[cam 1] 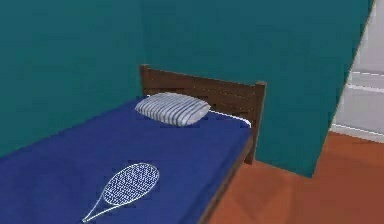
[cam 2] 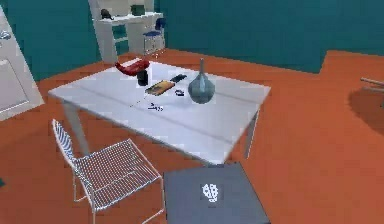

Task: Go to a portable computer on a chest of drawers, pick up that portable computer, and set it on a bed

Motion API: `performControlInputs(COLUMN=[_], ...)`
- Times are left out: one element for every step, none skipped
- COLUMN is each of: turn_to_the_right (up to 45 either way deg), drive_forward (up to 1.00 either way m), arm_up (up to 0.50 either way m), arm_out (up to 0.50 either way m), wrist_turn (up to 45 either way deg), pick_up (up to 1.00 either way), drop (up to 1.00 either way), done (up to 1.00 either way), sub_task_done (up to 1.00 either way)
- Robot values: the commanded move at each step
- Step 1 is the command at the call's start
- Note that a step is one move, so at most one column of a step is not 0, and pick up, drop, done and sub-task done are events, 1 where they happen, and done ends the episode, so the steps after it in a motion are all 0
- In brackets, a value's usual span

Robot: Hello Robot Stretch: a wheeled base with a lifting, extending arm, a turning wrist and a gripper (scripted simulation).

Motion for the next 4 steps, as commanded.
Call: performControlInputs(turn_to_the_right=[-45.0, -45.0, -42.0, 45.0], drive_forward=[0.0, 0.0, 0.0, 0.0], arm_up=[0.0, 0.0, 0.0, 0.0], arm_out=[0.0, 0.0, 0.0, 0.0], wrist_turn=[0.0, 0.0, 0.0, 0.0], pick_up=[0.0, 0.0, 0.0, 0.0], drop=[0.0, 0.0, 0.0, 0.0], done=[0.0, 0.0, 0.0, 0.0], sub_task_done=[0.0, 0.0, 0.0, 0.0])
